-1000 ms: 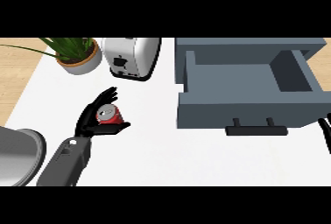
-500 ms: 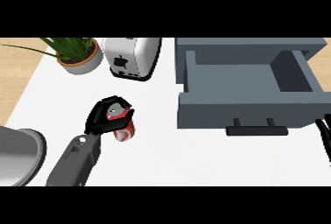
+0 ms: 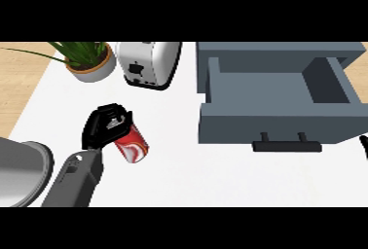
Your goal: Pick up the can, place it into the drawer and close the drawer
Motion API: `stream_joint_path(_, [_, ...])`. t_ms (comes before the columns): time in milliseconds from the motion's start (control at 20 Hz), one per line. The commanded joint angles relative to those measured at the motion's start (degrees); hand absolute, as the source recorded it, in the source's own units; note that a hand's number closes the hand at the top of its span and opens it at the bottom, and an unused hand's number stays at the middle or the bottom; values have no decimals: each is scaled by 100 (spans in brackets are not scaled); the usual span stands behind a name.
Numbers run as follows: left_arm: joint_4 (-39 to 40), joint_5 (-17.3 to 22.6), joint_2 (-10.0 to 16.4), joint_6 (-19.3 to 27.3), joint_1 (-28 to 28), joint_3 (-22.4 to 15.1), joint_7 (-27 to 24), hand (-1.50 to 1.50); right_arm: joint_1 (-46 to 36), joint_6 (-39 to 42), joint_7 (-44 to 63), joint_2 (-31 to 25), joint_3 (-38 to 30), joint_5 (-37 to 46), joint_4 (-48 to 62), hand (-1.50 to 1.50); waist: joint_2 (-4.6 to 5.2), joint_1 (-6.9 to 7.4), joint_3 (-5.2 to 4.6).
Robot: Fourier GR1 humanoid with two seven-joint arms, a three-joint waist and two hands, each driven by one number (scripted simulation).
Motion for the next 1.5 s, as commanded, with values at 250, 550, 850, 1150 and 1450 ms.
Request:
stream_joint_path(250, [-1853, 225, -42, 492, 600, -148, 996, 150, 450, 168, -37, -22, -164, -312, -433, -150, 3, -44, -1])
stream_joint_path(550, [-3188, -209, -291, 1079, 410, -771, 2133, 150, 279, -164, -81, 114, 175, 92, -283, -150, 1, -29, 1])
stream_joint_path(850, [-3745, -397, -514, 1635, -41, -1372, 2953, 150, 89, 9, 304, -154, -106, -160, -387, -150, 9, -50, -1])
stream_joint_path(1150, [-3281, -379, -519, 2335, -1445, -1805, 3759, 150, 381, -116, -178, 113, 230, 36, -391, -150, 17, -110, 0])
stream_joint_path(1450, [-2875, -356, -520, 2625, -2242, -2000, 3783, 150, -268, -272, 228, 79, 171, 228, -190, -150, 22, -84, -2])
